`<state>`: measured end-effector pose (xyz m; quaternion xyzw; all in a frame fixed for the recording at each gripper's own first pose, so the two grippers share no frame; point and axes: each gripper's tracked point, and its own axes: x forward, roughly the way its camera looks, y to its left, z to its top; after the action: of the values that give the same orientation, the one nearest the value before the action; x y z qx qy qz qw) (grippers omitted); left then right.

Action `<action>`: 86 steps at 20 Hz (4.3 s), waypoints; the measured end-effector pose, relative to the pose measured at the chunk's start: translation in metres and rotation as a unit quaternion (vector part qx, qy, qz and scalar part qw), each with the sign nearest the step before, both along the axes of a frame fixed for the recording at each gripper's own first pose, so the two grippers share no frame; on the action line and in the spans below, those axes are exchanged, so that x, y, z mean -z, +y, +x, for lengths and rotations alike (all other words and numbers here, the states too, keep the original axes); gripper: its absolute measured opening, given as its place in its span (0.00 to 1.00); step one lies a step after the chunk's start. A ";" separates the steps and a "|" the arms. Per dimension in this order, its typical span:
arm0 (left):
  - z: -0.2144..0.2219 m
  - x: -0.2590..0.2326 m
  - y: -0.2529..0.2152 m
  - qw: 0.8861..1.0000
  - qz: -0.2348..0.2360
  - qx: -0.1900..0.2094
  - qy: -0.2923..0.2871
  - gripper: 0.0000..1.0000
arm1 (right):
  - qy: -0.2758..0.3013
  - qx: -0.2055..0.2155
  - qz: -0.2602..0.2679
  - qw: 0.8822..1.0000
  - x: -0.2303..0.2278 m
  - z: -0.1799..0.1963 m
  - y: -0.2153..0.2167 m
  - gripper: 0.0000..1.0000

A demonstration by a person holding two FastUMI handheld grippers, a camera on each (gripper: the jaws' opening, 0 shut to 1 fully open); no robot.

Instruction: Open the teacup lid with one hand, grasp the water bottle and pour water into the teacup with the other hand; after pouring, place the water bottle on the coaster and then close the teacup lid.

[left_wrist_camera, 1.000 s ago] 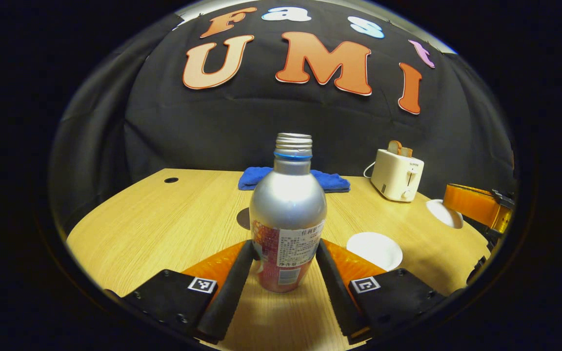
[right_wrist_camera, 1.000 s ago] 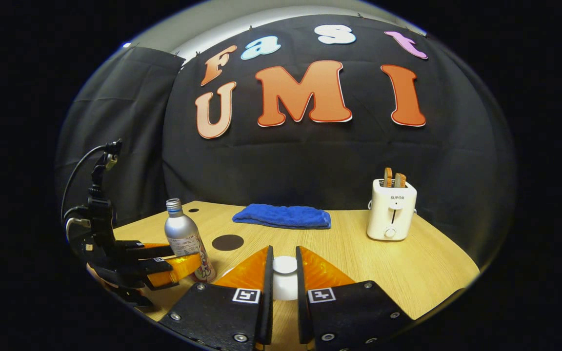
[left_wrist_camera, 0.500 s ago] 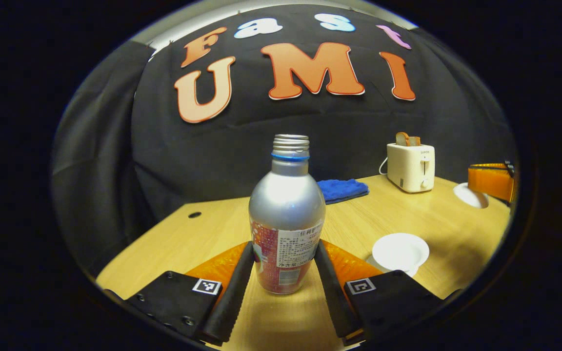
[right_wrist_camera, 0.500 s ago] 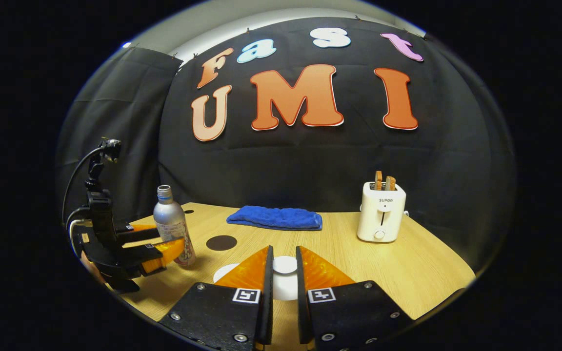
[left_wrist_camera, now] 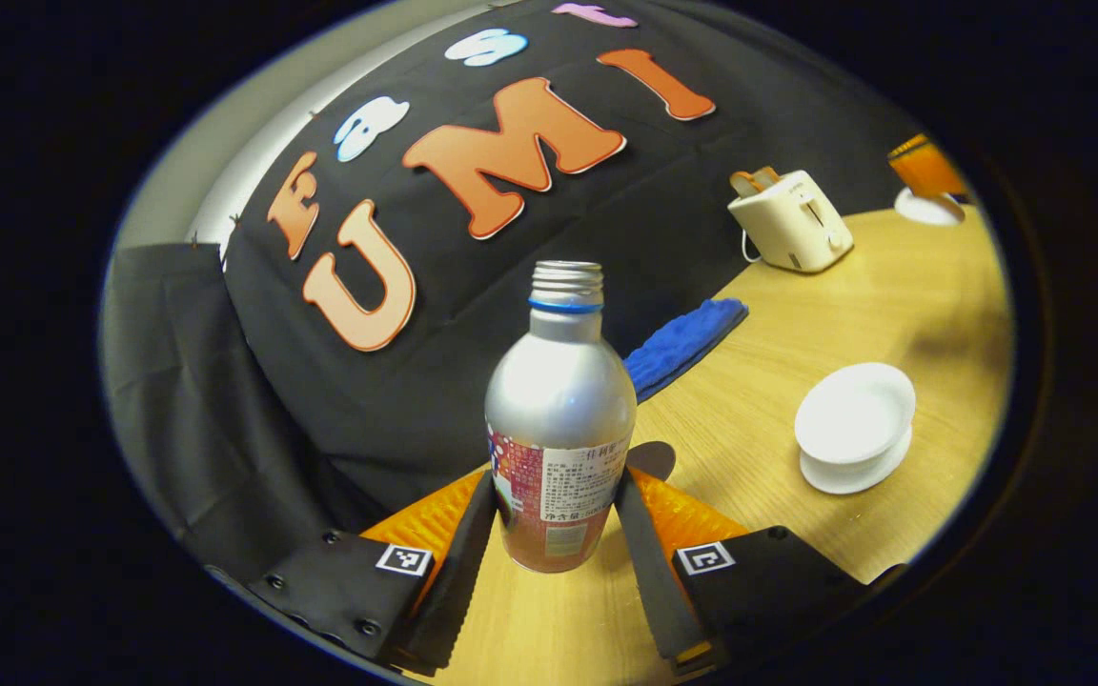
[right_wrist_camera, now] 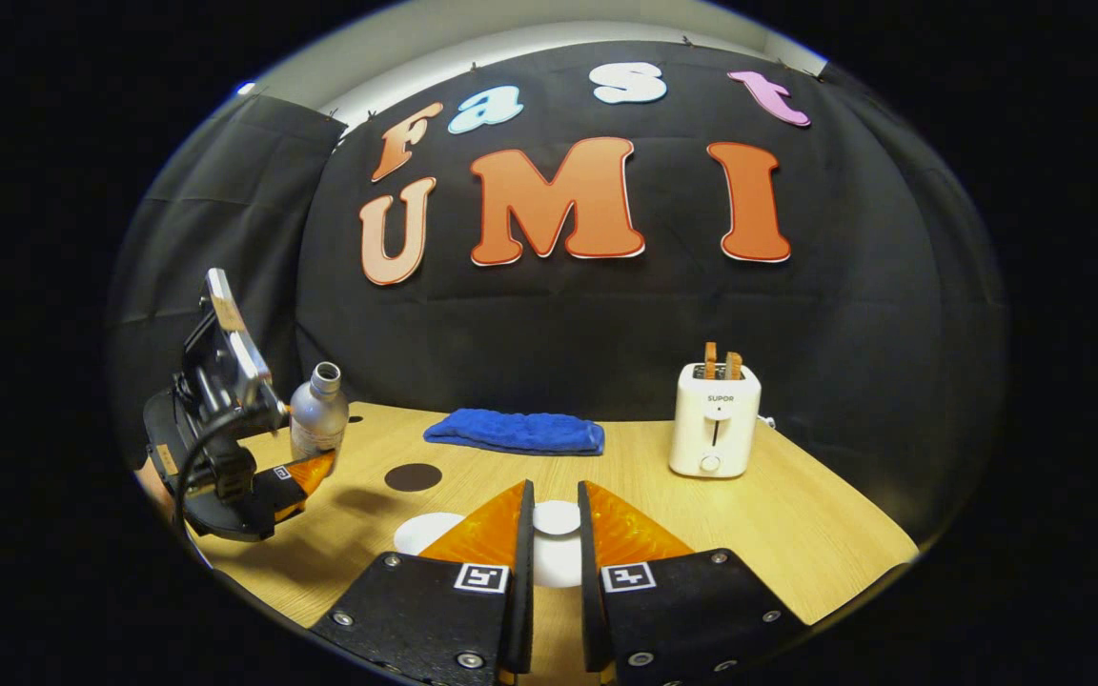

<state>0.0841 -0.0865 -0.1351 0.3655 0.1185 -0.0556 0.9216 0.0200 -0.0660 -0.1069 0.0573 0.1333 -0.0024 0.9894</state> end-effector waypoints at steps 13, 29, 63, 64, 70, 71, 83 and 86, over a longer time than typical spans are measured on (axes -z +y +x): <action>0.009 0.009 -0.010 0.970 0.228 0.084 -0.014 0.78 | 0.013 0.023 0.011 1.000 0.008 -0.020 -0.034 0.21; 0.020 0.001 -0.016 0.895 0.414 0.154 -0.065 0.78 | 0.008 0.037 0.003 0.999 0.006 -0.033 -0.046 0.21; 0.019 -0.029 -0.053 0.797 0.553 0.202 -0.138 0.78 | 0.000 0.022 0.008 1.000 0.006 -0.039 -0.040 0.22; 0.020 -0.031 -0.054 0.795 0.554 0.202 -0.142 0.76 | 0.000 0.020 0.005 1.000 0.006 -0.039 -0.040 0.22; 0.021 -0.037 -0.057 0.779 0.571 0.202 -0.161 0.78 | 0.000 0.016 0.007 1.000 0.005 -0.037 -0.039 0.21; 0.020 -0.038 -0.058 0.776 0.574 0.202 -0.166 0.81 | 0.001 0.014 0.005 1.000 0.006 -0.037 -0.039 0.22; 0.015 -0.046 -0.066 0.749 0.597 0.209 -0.198 0.79 | 0.009 -0.002 -0.018 1.000 0.013 -0.035 -0.033 0.22; 0.017 -0.048 -0.067 0.744 0.599 0.212 -0.207 0.79 | 0.012 -0.004 -0.019 1.000 0.014 -0.035 -0.032 0.21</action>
<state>0.1014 -0.1534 -0.0868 0.8608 -0.1470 -0.0902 0.4788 -0.0155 -0.0984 -0.1208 0.0379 0.1452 -0.0013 0.9887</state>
